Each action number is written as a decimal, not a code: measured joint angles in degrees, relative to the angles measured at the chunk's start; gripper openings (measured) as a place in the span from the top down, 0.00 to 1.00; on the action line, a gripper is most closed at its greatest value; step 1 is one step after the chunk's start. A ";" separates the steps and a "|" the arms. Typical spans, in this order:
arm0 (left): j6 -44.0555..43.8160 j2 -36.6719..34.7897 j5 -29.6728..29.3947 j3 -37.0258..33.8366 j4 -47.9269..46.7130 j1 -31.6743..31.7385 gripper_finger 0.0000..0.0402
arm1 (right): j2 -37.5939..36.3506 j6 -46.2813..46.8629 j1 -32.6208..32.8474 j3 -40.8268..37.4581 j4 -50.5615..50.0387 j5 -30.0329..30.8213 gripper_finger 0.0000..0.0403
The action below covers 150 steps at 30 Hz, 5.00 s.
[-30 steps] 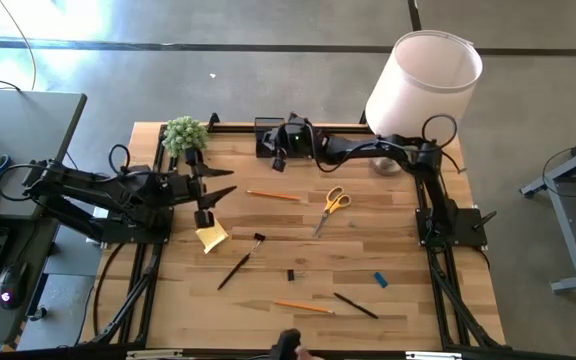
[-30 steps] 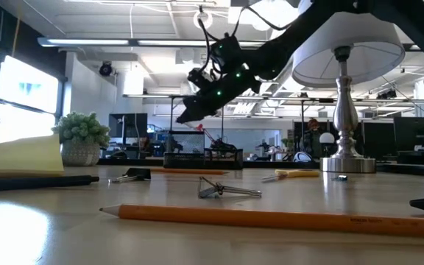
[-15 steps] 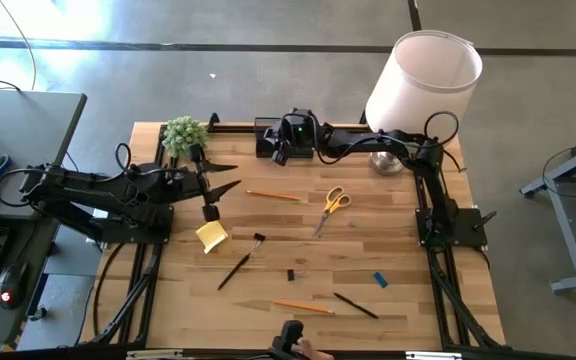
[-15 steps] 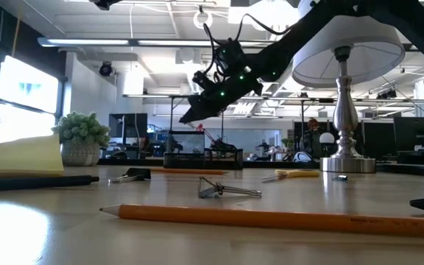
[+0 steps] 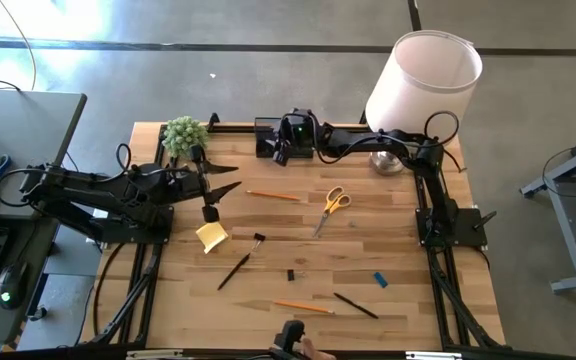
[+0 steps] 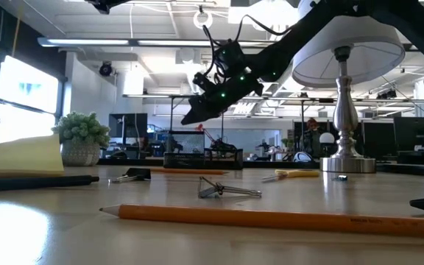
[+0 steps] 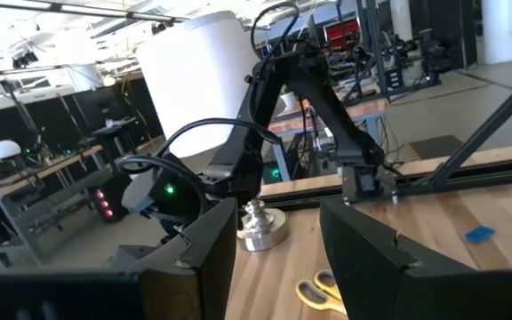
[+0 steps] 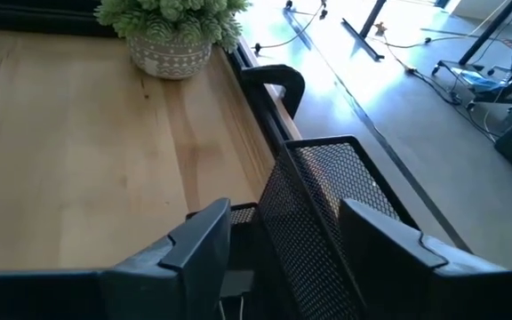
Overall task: Pick and place office supplies into organizer
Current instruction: Put the top black binder clip into the bottom left slot of the desk organizer
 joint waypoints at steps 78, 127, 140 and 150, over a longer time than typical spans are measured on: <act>-32.11 2.99 5.52 0.00 -27.83 0.00 0.62 | -21.90 25.41 24.55 -19.63 -37.87 5.99 0.69; -73.08 56.76 9.24 31.99 -53.27 -6.10 0.62 | -45.27 9.48 33.38 -59.84 12.74 24.75 0.69; -77.88 58.36 7.56 32.13 -57.52 -5.95 0.37 | -45.24 12.05 33.48 -61.77 14.80 23.89 0.69; -79.47 58.36 5.96 32.13 -56.01 -5.97 0.18 | -45.24 12.04 33.48 -61.77 14.59 23.89 0.69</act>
